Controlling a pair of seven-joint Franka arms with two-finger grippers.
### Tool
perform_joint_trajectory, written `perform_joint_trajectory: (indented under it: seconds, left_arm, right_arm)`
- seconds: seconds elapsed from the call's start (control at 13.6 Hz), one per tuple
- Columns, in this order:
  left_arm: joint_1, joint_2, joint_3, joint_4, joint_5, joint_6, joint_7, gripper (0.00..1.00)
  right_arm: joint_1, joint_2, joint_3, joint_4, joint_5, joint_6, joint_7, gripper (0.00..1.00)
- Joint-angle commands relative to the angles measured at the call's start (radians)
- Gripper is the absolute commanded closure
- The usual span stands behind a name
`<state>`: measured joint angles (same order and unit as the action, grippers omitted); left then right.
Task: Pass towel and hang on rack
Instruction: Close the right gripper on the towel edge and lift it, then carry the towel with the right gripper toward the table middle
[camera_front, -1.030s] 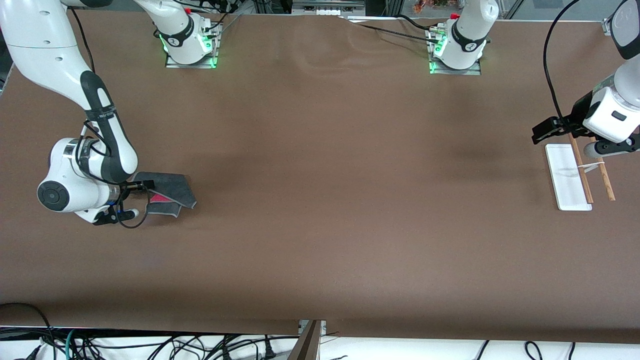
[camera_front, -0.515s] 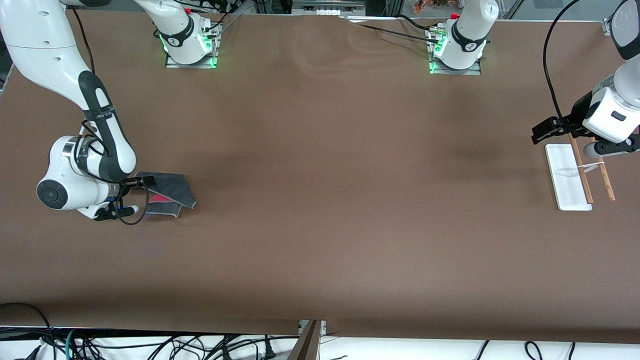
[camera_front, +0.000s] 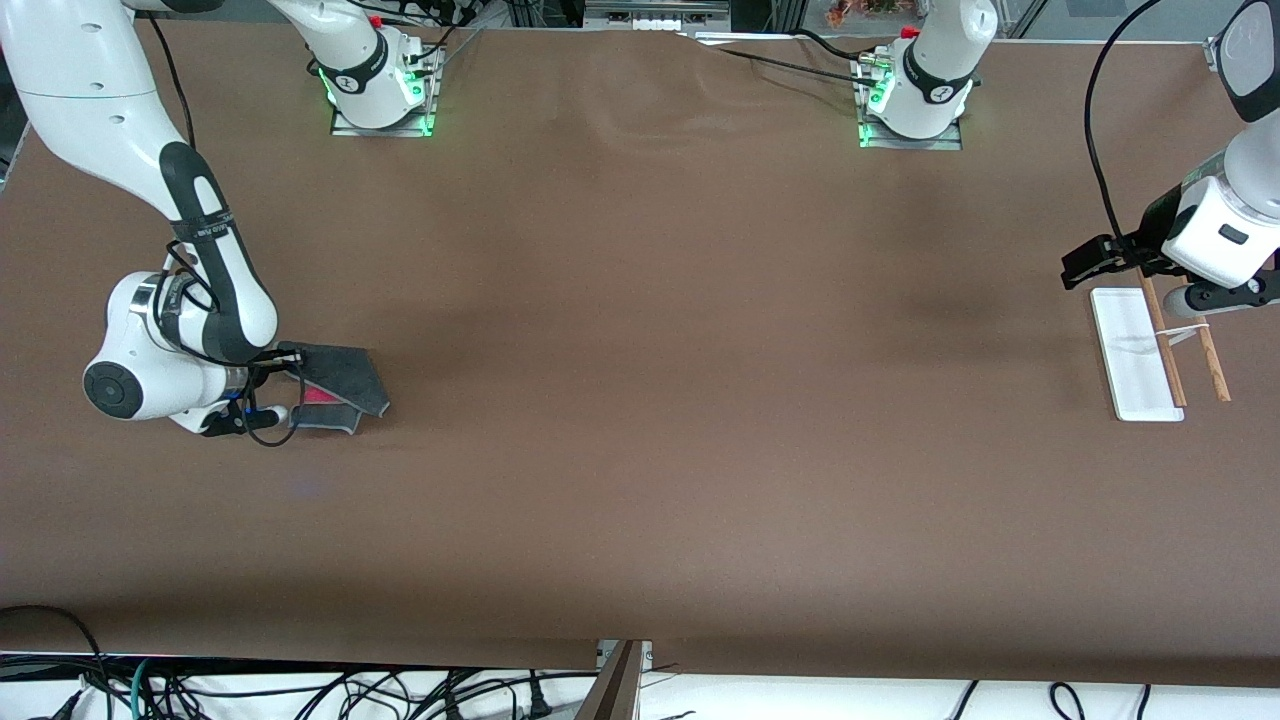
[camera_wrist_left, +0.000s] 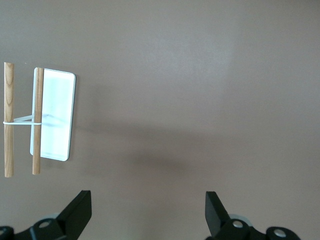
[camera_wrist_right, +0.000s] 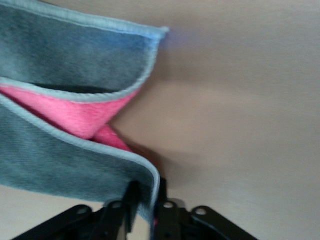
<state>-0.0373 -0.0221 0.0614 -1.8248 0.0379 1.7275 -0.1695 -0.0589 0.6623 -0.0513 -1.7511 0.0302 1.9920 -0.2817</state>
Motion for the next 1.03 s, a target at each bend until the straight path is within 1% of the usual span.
perform_joint_trajectory:
  seconds: [0.0,0.15,0.22,0.37,0.44,0.52,0.66,0.81,0.96]
  left_arm:
    - [0.004,0.005,-0.005,0.013,-0.016,-0.005,-0.004,0.00]
    - [0.005,0.007,-0.005,0.013,-0.016,-0.005,-0.004,0.00]
    - [0.005,0.007,-0.005,0.013,-0.016,-0.005,-0.004,0.00]
    - [0.004,0.007,-0.005,0.013,-0.016,-0.005,-0.004,0.00]
    - [0.004,0.010,-0.005,0.013,-0.016,-0.005,-0.004,0.00]
    - [0.005,0.010,-0.005,0.013,-0.016,-0.005,-0.004,0.00]
    - [0.005,0.010,-0.005,0.015,-0.016,-0.005,-0.002,0.00]
    - [0.005,0.010,-0.005,0.015,-0.016,-0.005,-0.002,0.00]
    - [0.005,0.010,0.000,0.015,-0.016,-0.005,0.007,0.00]
  right_arm:
    - [0.008,-0.018,0.036,-0.013,0.040,-0.013,0.036,1.00]
    - [0.008,-0.033,0.083,0.039,0.040,-0.034,0.075,1.00]
    - [0.008,-0.045,0.111,0.088,0.039,-0.077,0.082,1.00]
    - [0.011,-0.050,0.165,0.221,0.040,-0.183,0.088,1.00]
    - [0.011,-0.053,0.194,0.276,0.040,-0.235,0.125,1.00]
    - [0.010,-0.070,0.233,0.309,0.040,-0.258,0.181,1.00]
    - [0.011,-0.090,0.350,0.355,0.024,-0.272,0.280,1.00]
    - [0.019,-0.092,0.445,0.409,0.025,-0.272,0.428,1.00]
    - [0.048,-0.090,0.525,0.444,0.014,-0.257,0.539,1.00]
